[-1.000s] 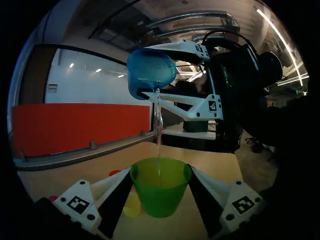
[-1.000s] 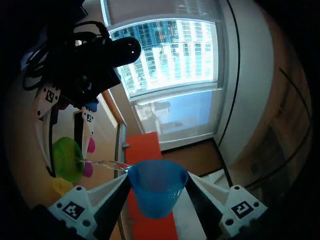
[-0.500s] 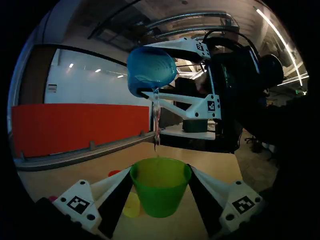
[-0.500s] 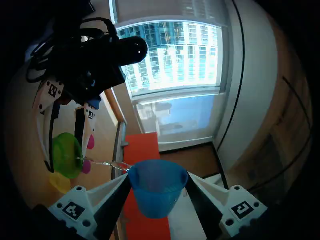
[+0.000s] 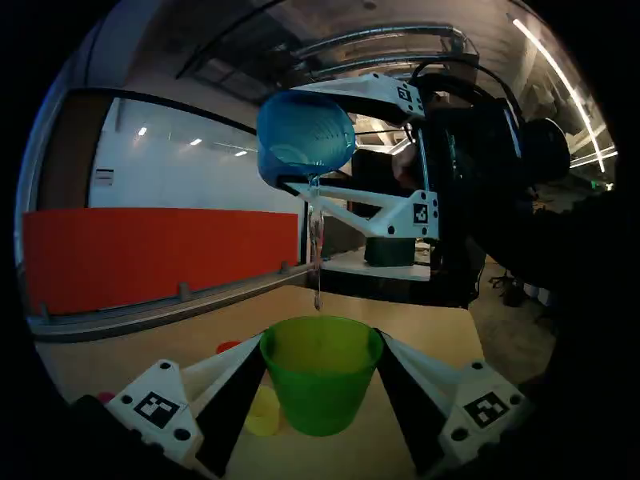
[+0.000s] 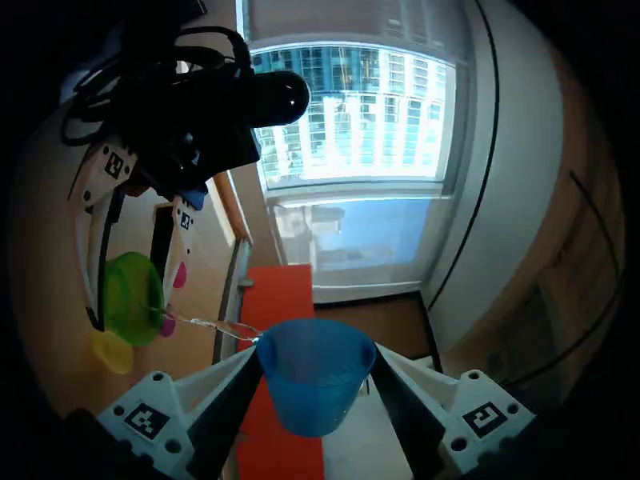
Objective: Pour water
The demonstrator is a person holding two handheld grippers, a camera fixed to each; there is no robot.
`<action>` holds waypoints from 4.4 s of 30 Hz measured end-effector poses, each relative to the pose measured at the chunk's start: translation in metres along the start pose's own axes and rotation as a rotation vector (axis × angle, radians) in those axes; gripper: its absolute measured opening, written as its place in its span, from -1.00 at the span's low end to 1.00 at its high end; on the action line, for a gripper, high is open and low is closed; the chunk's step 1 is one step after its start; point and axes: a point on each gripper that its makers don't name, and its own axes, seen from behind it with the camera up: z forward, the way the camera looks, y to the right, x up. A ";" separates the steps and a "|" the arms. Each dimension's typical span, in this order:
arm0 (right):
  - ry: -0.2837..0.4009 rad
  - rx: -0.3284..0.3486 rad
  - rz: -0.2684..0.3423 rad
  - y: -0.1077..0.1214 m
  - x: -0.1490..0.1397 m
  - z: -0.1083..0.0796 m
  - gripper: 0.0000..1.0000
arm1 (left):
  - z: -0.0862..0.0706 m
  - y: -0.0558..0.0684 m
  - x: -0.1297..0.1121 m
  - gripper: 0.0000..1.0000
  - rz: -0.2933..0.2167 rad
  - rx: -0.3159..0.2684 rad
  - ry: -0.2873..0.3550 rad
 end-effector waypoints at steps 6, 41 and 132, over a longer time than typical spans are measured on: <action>0.002 0.000 -0.024 0.002 0.003 0.000 0.84 | 0.000 0.001 0.000 0.76 -0.001 -0.003 0.001; 0.013 -0.016 -0.230 0.009 0.026 -0.004 0.83 | 0.000 -0.001 0.003 0.75 -0.009 -0.004 0.015; -0.026 0.111 1.333 -0.024 -0.018 -0.037 0.84 | -0.030 -0.049 -0.013 0.76 0.048 0.120 -0.074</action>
